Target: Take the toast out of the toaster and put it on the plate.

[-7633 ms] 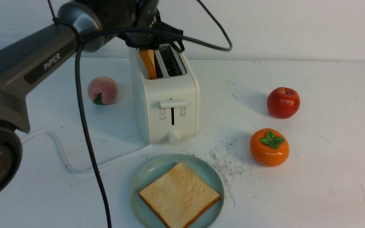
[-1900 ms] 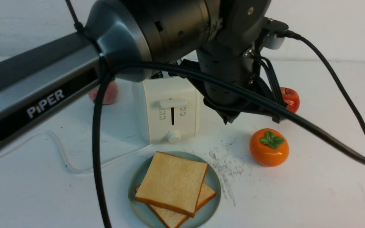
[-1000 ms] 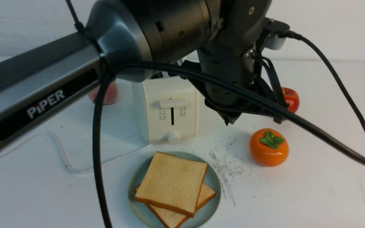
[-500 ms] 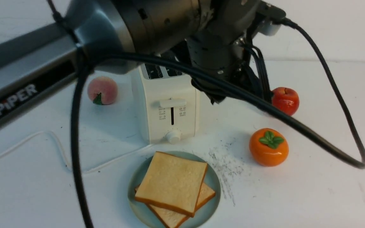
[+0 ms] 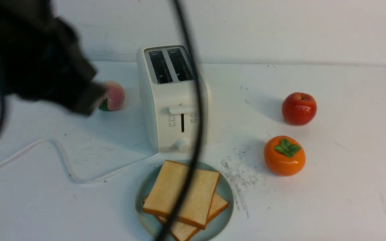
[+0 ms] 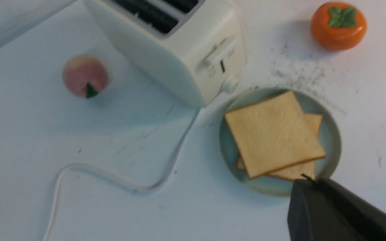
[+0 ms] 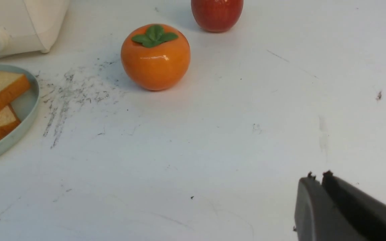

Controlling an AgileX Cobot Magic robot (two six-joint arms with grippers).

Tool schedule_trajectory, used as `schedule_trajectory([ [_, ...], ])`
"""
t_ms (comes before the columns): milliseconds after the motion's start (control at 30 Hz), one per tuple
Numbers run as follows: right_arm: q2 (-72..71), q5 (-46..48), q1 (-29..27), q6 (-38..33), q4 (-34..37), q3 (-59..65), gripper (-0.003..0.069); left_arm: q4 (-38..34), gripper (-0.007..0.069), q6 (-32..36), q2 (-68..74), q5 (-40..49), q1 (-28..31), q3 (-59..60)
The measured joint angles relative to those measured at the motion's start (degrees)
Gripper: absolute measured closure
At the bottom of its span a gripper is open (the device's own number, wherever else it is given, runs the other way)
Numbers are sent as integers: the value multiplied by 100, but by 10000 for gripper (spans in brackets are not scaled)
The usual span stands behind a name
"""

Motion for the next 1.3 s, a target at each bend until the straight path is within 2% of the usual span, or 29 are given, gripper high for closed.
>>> schedule_trajectory([
  [33,0,0,0,0,0,0,617,17,638,-35,-171,0,0,76],
  [100,0,0,0,0,0,0,614,163,638,-831,-1336,-218,0,1100],
  [167,0,0,0,0,0,0,611,219,638,-1848,-2281,-1031,0,1816],
  [200,0,0,0,0,0,0,610,219,638,-1938,-2378,-1133,0,1888],
  [233,0,0,0,0,2,0,608,232,638,-2467,-3029,-1890,0,2388],
  [333,0,0,0,0,2,0,604,231,638,-2966,-4314,-3203,0,3427],
  [567,0,0,0,0,2,0,594,366,638,-3393,-5524,-3583,0,4305],
  [800,0,0,0,0,2,0,585,571,638,-3438,-5550,-3811,0,4333],
  [1300,0,0,0,0,2,0,573,488,638,-3531,-5550,-3357,0,4340],
])
